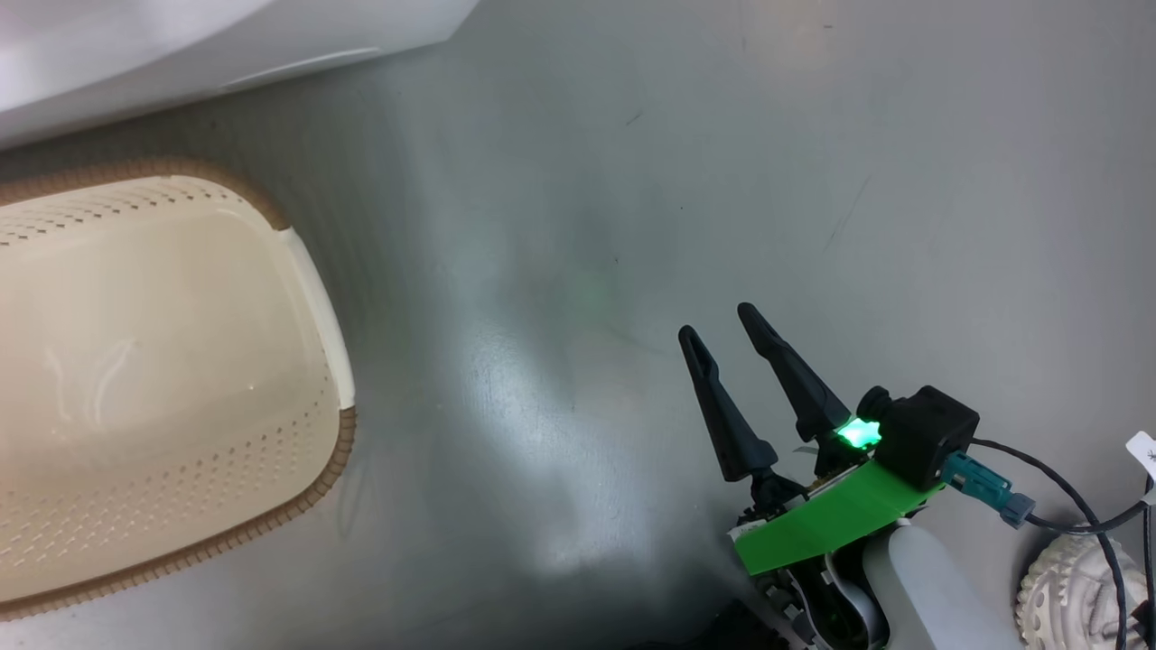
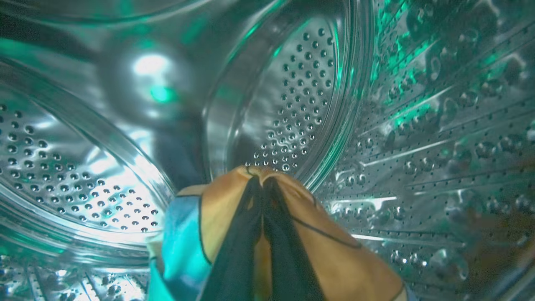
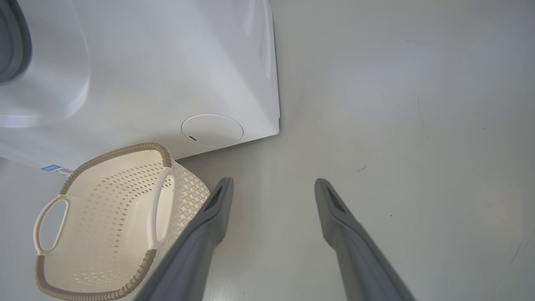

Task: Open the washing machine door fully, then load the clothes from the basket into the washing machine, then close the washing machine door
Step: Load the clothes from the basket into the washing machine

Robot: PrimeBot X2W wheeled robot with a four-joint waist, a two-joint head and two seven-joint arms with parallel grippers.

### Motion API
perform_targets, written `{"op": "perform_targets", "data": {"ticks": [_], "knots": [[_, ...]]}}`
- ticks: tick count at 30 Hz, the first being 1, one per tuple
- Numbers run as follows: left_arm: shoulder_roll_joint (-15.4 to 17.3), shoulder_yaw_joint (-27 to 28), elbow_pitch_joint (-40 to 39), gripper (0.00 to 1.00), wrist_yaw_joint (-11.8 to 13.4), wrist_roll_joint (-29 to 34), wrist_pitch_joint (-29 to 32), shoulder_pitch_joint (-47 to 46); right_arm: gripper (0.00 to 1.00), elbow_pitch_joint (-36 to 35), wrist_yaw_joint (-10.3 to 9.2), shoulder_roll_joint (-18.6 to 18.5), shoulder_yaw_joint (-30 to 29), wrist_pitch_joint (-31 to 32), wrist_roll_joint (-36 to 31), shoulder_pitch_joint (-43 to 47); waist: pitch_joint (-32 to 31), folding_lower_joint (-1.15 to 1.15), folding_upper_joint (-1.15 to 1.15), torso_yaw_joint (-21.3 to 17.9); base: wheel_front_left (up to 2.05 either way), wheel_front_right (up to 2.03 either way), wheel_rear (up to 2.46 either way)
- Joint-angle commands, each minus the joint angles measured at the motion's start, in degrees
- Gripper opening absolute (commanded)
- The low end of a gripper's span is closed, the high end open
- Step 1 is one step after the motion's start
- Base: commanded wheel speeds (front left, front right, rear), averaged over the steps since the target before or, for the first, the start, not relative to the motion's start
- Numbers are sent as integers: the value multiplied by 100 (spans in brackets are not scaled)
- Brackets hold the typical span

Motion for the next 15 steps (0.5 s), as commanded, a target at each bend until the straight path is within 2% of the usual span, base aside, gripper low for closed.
{"op": "perform_targets", "data": {"ticks": [1, 6, 7, 8, 15], "knots": [[337, -30, -16, 0, -14, -80, -27, 86, 100, -99, 9, 13, 163, -27, 47, 127, 3, 0, 0, -22, 0, 0, 0], [403, 32, 249, 0, 10, -146, -27, 49, 100, -77, 9, 13, 165, -27, 59, 113, 9, 0, 0, -37, 0, 0, 0], [397, 35, 305, 45, 29, -113, -27, 53, 100, -67, 9, 13, 153, -27, 57, 109, -1, 0, 0, -31, 0, 0, 0], [374, 42, 375, 100, 60, -98, -28, 58, 100, -57, 9, 13, 138, -27, 52, 107, -16, 0, 0, -21, 0, 0, 0], [139, 95, 649, 100, 82, -77, -28, 162, 100, -31, 9, 13, 46, -27, -17, 69, -176, 0, 0, 103, 0, 0, 0]]}}
